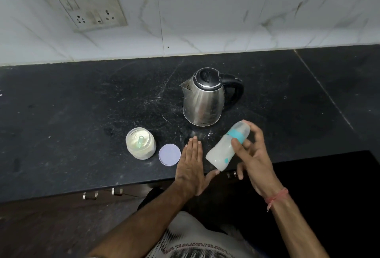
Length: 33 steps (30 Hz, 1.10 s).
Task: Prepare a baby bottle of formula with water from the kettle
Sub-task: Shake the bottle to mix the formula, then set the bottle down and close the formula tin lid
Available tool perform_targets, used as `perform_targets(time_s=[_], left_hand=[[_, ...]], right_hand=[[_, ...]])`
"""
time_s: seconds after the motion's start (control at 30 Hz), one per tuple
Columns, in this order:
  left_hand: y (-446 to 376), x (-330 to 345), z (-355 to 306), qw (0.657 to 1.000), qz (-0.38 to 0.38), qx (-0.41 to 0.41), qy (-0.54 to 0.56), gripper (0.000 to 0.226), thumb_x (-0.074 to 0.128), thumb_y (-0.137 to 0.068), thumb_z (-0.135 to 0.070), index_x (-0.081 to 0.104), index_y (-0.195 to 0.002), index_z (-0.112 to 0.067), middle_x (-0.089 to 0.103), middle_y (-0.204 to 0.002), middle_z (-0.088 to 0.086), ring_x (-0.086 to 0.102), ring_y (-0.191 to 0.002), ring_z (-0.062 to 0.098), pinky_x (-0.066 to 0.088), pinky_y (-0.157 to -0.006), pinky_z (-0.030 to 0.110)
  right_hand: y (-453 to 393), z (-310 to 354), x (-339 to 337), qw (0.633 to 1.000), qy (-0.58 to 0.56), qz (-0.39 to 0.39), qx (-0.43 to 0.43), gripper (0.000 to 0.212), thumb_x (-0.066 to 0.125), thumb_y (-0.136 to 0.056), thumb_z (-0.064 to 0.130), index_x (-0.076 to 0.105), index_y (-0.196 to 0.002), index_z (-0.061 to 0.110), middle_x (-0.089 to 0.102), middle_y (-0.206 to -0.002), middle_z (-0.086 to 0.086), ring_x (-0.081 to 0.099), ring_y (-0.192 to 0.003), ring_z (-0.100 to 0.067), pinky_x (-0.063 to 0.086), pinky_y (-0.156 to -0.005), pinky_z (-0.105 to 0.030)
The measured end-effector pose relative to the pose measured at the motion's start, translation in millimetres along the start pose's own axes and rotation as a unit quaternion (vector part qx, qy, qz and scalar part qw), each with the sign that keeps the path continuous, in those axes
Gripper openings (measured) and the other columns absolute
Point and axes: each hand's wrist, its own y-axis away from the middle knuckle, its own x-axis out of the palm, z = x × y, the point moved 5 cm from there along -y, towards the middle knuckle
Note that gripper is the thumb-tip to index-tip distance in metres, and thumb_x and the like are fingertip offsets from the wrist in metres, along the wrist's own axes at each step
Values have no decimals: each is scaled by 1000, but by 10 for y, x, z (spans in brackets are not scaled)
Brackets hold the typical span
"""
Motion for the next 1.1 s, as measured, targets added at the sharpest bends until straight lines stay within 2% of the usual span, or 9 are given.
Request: perform_targets(time_s=[0.17,0.4,0.57,0.67,0.73,0.9,0.97,1.03,1.1], left_hand=[[32,-46,5,1000,-6,1,-8,117,9,-104,-87,-19,-172,5,-30,-179,27,-26,-170,40,-7,-140,51],[19,-159,-19,1000,6,-2,1,117,10,-104,-87,-12,-174,5,-19,-183,29,-15,-172,42,2,-141,53],[-31,-319,-15,998,4,-15,69,119,30,-105,-86,-2,-176,4,-2,-186,26,-1,-174,39,7,-141,49],[16,-436,24,986,-27,-32,161,117,47,-104,-80,4,-177,1,7,-186,20,3,-174,34,8,-142,45],[85,-512,52,980,-56,-28,191,111,54,-106,-73,7,-177,-1,10,-186,17,5,-174,31,8,-141,40],[195,-623,128,968,-107,-22,225,102,61,-107,-63,15,-177,-5,19,-185,13,12,-173,27,13,-141,38],[212,-684,174,967,-132,-18,218,99,63,-107,-61,21,-176,-5,26,-183,13,19,-171,28,14,-141,38],[227,-764,232,964,-172,-17,202,94,64,-105,-62,31,-174,-6,36,-179,12,30,-166,28,22,-138,40],[262,-849,318,958,-214,-34,189,91,64,-101,-64,40,-171,-11,46,-174,6,41,-153,25,37,-128,43]], right_hand=[[-168,-54,-48,997,73,-20,-30,71,76,-101,7,37,-150,40,70,-132,-1,80,-105,-26,62,-51,-37],[-378,-230,-66,971,220,-34,-91,78,80,-97,1,36,-136,52,55,-138,-1,71,-116,-20,67,-66,-34],[-453,-398,-110,952,288,-44,-98,79,83,-94,7,34,-138,50,56,-132,15,70,-115,-20,67,-84,-52],[-460,-438,-95,936,337,-35,-92,80,85,-94,10,31,-132,55,58,-132,14,72,-108,-21,65,-91,-51],[-440,-436,-63,927,361,-25,-96,78,84,-94,10,30,-132,52,57,-133,11,69,-112,-17,62,-96,-46],[-426,-397,-14,914,392,-7,-102,72,86,-93,18,34,-135,45,53,-130,27,63,-116,0,61,-95,-41],[-417,-367,-26,912,397,-2,-101,77,91,-88,24,36,-138,44,51,-133,30,62,-120,-1,64,-90,-44],[-396,-303,-55,908,408,-7,-95,88,97,-82,34,36,-144,44,51,-139,26,62,-125,-4,66,-88,-45],[-359,-187,-68,894,435,-30,-106,91,96,-80,43,35,-149,43,50,-147,19,59,-131,-8,64,-92,-50]])
